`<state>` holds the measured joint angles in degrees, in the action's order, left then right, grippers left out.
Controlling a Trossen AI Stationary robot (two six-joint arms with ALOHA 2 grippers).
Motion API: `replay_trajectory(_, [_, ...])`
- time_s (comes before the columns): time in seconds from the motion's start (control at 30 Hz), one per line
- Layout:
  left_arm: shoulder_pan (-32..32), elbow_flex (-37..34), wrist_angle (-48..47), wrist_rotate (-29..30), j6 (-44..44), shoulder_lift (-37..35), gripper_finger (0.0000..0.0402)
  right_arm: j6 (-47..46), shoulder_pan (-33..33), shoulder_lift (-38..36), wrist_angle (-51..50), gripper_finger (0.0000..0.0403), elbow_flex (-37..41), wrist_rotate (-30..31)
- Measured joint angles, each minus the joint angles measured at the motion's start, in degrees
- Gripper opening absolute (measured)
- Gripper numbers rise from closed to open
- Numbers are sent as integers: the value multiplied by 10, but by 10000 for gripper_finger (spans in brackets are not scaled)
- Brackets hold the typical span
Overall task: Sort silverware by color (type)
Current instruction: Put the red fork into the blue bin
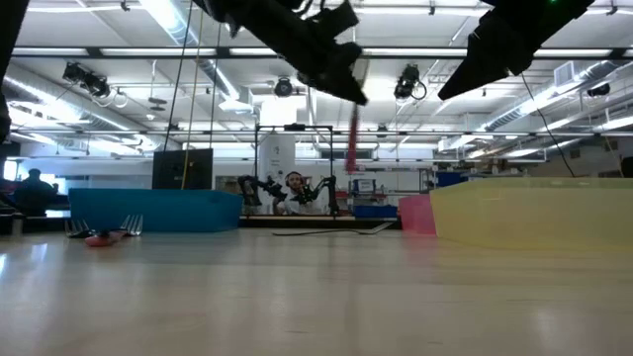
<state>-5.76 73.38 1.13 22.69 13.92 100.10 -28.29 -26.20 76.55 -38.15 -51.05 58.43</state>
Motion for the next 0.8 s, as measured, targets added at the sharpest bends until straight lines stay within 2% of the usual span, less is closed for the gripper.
replay_trajectory(0.13, [-30, 0, -144, 19, -3, -46, 9, -2, 0, 0, 1, 54, 0, -5])
replay_trajectory(0.27, [-71, 0, -269, 71, -10, -73, 8, -2, 0, 0, 7, 54, 0, -19])
replay_trajectory(0.43, [-134, 0, -434, 73, -50, -80, 8, -1, 1, 0, 13, 54, 0, -26])
replay_trajectory(0.67, [-203, 0, -481, 73, -88, -80, 8, 0, 2, 0, 13, 54, 0, -26])
replay_trajectory(0.8, [-238, 0, -545, 70, -105, -74, 8, 0, 2, 0, 13, 54, 0, -26])
